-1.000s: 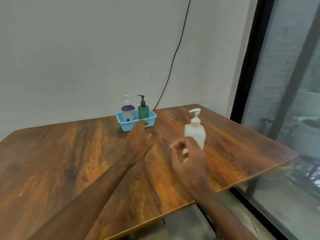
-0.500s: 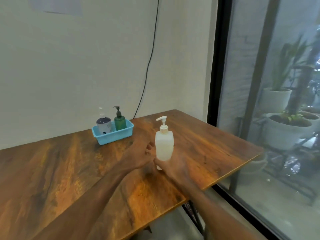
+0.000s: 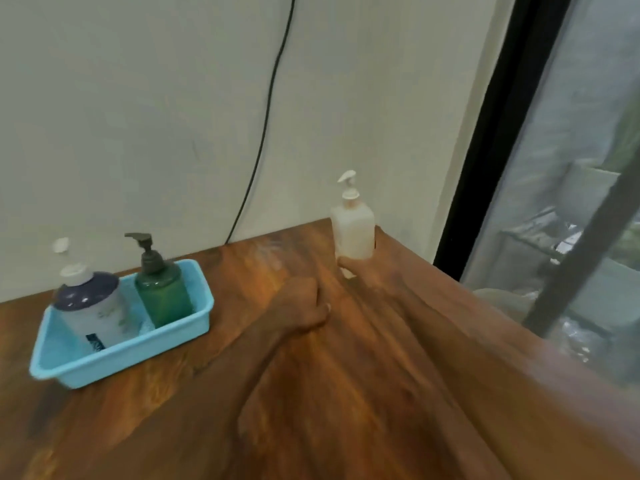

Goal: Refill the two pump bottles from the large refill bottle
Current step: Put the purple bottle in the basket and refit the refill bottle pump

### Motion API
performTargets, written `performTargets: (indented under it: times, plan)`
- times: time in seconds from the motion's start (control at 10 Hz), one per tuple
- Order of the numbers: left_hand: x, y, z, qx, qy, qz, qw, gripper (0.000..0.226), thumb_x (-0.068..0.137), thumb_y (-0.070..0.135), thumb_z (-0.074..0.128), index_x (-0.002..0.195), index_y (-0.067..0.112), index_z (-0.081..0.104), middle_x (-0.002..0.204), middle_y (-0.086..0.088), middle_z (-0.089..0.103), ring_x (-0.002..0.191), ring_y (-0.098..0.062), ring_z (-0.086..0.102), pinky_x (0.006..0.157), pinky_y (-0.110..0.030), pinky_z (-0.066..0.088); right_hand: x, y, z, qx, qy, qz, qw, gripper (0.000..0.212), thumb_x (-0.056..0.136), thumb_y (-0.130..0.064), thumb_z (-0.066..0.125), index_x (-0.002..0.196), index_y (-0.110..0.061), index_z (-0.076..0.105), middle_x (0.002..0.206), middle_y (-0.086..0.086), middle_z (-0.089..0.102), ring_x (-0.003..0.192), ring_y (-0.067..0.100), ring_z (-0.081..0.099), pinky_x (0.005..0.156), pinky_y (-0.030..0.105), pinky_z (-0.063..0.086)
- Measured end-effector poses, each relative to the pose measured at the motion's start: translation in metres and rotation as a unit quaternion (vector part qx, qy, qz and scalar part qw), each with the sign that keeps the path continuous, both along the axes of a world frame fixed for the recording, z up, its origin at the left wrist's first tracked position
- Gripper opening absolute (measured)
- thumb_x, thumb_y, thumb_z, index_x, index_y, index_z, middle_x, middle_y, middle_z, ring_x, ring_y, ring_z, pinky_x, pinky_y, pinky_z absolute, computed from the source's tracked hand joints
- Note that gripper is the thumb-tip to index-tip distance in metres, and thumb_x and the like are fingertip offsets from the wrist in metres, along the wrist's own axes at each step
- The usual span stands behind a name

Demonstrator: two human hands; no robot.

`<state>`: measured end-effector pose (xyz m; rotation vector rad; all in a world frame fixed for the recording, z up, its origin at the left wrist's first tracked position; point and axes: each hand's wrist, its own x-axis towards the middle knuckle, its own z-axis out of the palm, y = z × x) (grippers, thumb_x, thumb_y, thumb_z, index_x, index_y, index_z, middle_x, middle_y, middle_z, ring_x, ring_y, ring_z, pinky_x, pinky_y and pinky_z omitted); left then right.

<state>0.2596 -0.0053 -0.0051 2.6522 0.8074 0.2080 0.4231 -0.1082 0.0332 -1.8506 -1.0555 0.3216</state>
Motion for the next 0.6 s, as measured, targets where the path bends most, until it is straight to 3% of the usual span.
performTargets:
  times: [0.1, 0.2, 0.3, 0.4, 0.5, 0.6]
  plan:
    - [0.013, 0.017, 0.006, -0.021, 0.065, 0.002, 0.998, 0.055, 0.09, 0.052, 0.073, 0.121, 0.008, 0.064, 0.119, -0.012, 0.067, 0.11, -0.028, 0.063, 0.089, -0.034, 0.052, 0.023, 0.037, -0.014, 0.053, 0.047, -0.057, 0.996, 0.087, 0.062, -0.036, 0.093, 0.137, -0.028, 0.049, 0.127, -0.011, 0.063, 0.116, 0.011, 0.061, 0.098, 0.037, 0.053]
    - [0.022, 0.019, 0.012, -0.02, 0.131, 0.004, 0.991, 0.061, 0.092, 0.057, 0.068, 0.128, 0.009, 0.059, 0.139, -0.019, 0.058, 0.129, -0.035, 0.055, 0.105, -0.044, 0.049, 0.04, 0.06, -0.002, 0.019, 0.034, -0.044, 0.998, 0.073, 0.074, -0.024, 0.089, 0.136, -0.02, 0.051, 0.124, 0.0, 0.066, 0.099, 0.009, 0.065, 0.088, 0.035, 0.056]
    - [0.027, 0.017, 0.018, -0.025, 0.181, 0.005, 0.983, 0.07, 0.096, 0.055, 0.065, 0.145, 0.007, 0.049, 0.156, -0.023, 0.044, 0.145, -0.041, 0.04, 0.116, -0.048, 0.041, 0.058, 0.07, 0.008, -0.062, -0.028, 0.012, 0.998, 0.071, 0.074, -0.046, 0.084, 0.135, -0.038, 0.048, 0.12, -0.018, 0.064, 0.102, -0.002, 0.064, 0.085, 0.022, 0.056]
    - [0.032, 0.017, 0.028, -0.05, 0.201, 0.015, 0.978, 0.083, 0.098, 0.05, 0.067, 0.16, 0.006, 0.032, 0.164, -0.024, 0.035, 0.153, -0.042, 0.03, 0.122, -0.048, 0.034, 0.068, 0.071, 0.015, -0.089, -0.041, 0.011, 0.995, 0.076, 0.071, -0.061, 0.081, 0.135, -0.046, 0.043, 0.121, -0.025, 0.062, 0.108, -0.006, 0.062, 0.09, 0.023, 0.055]
    - [0.034, 0.02, 0.033, -0.053, 0.222, 0.01, 0.974, 0.088, 0.099, 0.048, 0.067, 0.162, 0.003, 0.025, 0.166, -0.025, 0.032, 0.156, -0.042, 0.024, 0.125, -0.047, 0.03, 0.071, 0.073, 0.024, -0.083, -0.024, 0.055, 0.995, 0.078, 0.074, -0.051, 0.083, 0.139, -0.042, 0.042, 0.124, -0.022, 0.061, 0.111, -0.003, 0.062, 0.093, 0.03, 0.057]
    - [0.038, 0.019, 0.041, -0.07, 0.259, 0.019, 0.963, 0.093, 0.098, 0.047, 0.068, 0.164, 0.002, 0.02, 0.169, -0.027, 0.024, 0.159, -0.042, 0.018, 0.128, -0.046, 0.026, 0.066, 0.07, 0.029, -0.014, 0.037, 0.101, 0.994, 0.087, 0.077, -0.035, 0.088, 0.149, -0.023, 0.04, 0.124, -0.006, 0.064, 0.113, 0.011, 0.065, 0.093, 0.045, 0.057]
